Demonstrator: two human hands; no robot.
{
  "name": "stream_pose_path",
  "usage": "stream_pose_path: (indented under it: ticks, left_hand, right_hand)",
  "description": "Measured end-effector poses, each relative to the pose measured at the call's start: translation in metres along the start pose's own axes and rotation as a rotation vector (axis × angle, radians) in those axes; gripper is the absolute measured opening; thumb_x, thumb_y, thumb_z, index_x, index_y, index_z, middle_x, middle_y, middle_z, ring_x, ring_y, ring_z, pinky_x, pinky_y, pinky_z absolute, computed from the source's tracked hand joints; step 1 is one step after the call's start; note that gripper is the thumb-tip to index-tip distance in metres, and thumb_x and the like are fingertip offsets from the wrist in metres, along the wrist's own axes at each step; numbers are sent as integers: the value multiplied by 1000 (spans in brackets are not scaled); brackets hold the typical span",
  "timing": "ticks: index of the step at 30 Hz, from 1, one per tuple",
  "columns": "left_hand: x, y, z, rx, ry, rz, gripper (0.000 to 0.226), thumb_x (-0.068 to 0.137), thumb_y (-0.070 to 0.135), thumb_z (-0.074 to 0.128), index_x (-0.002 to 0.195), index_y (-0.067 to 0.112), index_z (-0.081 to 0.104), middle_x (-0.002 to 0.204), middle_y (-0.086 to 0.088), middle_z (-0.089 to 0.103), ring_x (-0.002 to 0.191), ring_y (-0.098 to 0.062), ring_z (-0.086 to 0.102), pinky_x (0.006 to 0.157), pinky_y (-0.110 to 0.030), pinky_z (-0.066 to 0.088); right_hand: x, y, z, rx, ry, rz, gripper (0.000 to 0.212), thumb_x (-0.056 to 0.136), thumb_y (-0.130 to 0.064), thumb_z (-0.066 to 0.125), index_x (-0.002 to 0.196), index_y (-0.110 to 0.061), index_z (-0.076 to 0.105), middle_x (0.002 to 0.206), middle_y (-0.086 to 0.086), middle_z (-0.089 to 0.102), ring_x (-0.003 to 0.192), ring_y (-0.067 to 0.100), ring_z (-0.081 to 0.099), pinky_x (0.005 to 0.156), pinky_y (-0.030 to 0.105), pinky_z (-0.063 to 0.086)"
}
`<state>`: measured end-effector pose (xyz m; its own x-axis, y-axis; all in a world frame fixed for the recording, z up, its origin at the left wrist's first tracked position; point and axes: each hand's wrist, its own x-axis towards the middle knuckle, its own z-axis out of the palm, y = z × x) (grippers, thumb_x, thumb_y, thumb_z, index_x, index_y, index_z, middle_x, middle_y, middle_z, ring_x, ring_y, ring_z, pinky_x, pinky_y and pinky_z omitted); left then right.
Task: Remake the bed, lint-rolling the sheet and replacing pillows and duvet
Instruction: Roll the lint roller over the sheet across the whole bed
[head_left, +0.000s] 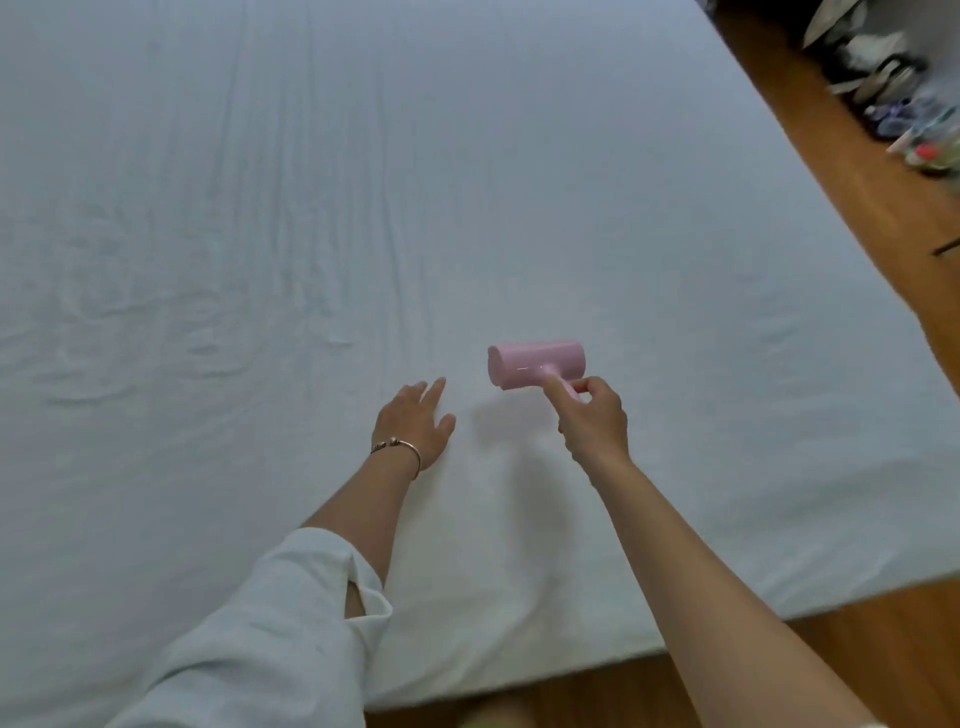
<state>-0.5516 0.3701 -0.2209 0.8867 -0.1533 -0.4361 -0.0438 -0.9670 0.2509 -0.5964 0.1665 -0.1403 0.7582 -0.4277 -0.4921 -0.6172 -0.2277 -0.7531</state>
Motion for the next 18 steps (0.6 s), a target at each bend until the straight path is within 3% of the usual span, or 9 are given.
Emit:
stream_pose_path:
  ticks: [4,7,10,14,18]
  left_hand:
    - [123,10,-45,-18,52,7,60,101,48,28,154,29,10,161,0,13,148,-21,9,116,-37,19]
    - [222,13,-75,5,109,-3,60,100,51,24,154,29,10,162,0,10,148,-22,6,118,-40,15]
    - [298,12,-100,22,140,-81,59,100,55,17,154,33,3,162,3,0,149,-20,-5,120,-44,-1]
    - [371,3,-86,48,267,-151,64,91,66,-2,150,42,-9,160,9,-18,146,-15,-20,116,-47,-15]
    - [396,-7,-49,19,503,-114,63,92,65,5,151,43,0,161,9,-10,148,-14,-12,116,-44,-14]
  right_hand:
    - [117,-75,32,41,11,-38,47,79,-68,60,90,-22,55,83,3,65,65,17,57,59,32,44]
    - [211,-135,59,-3,8,-130,45,82,-65,58,94,-21,56,88,3,66,75,19,64,62,30,46]
    - [288,-190,82,-56,-5,-223,47,87,-62,55,100,-17,56,89,1,65,83,20,64,64,31,45]
    - [399,-253,123,-211,24,-321,52,94,-58,44,119,-12,51,104,3,63,95,26,60,73,34,41]
    - [472,-283,164,-313,72,-387,47,98,-51,39,129,-17,46,111,6,61,95,27,57,79,36,45]
